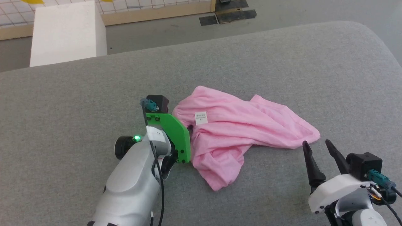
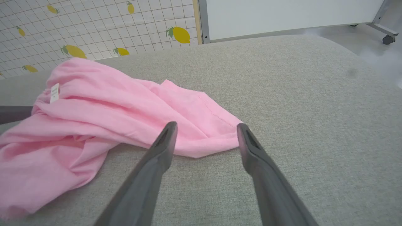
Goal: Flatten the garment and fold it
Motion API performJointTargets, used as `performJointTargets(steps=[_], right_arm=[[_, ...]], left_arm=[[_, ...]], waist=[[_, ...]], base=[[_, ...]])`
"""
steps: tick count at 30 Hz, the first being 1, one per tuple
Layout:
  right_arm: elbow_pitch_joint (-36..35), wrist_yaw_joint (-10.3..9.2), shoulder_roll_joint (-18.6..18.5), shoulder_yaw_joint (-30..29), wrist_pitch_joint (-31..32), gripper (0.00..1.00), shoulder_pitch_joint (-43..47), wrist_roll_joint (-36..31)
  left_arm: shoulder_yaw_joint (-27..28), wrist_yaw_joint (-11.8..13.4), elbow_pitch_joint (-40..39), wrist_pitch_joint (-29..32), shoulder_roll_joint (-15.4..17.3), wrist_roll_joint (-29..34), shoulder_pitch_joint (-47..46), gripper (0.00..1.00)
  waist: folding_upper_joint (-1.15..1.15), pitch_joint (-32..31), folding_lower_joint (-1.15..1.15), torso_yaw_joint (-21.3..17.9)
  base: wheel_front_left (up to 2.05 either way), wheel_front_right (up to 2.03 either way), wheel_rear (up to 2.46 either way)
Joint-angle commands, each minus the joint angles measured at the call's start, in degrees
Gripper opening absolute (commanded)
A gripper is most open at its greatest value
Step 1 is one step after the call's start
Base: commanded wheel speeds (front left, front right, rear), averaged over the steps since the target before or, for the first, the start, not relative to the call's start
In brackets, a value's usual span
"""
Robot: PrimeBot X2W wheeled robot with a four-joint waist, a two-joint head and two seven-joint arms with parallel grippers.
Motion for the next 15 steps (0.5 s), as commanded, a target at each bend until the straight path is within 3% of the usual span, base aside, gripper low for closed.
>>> performJointTargets(steps=[1, 2, 4, 7, 15], right_arm=[[0.22, -0.08, 0.0, 0.13, -0.48, 1.0, -0.94, 0.6], [0.3, -0.08, 0.0, 0.17, -0.57, 1.0, -1.01, 0.69], [0.41, -0.08, 0.0, 0.1, -0.79, 1.0, -1.15, 0.71], [0.49, -0.08, 0.0, 0.16, -0.94, 1.0, -1.35, 0.61], [-0.25, -0.08, 0.0, -0.32, -0.43, 1.0, -0.86, -0.13]], left_arm=[[-0.19, -0.4, 0.33, 1.34, 0.18, -0.69, -0.83, 1.0], [-0.14, -0.71, 0.17, 1.79, 0.18, -1.11, -0.92, 0.48], [-0.46, -1.62, -0.67, 1.62, 0.21, -1.33, -1.05, 0.0], [0.01, -1.58, -2.68, -2.35, 0.55, -0.86, -0.9, 0.0], [3.08, 2.25, -7.66, -10.81, 3.32, -0.48, 6.38, 0.0]], waist=[[0.0, 0.4, 0.0, -0.27], [0.0, 0.41, 0.0, -0.14], [0.0, 0.29, 0.0, 0.33], [0.0, -0.17, 0.0, 1.25], [0.0, -2.42, 0.0, 4.73]], base=[[0.0, 0.0, 0.0], [0.0, 0.0, 0.0], [0.0, 0.0, 0.0], [0.0, 0.0, 0.0], [0.0, 0.0, 0.0]])
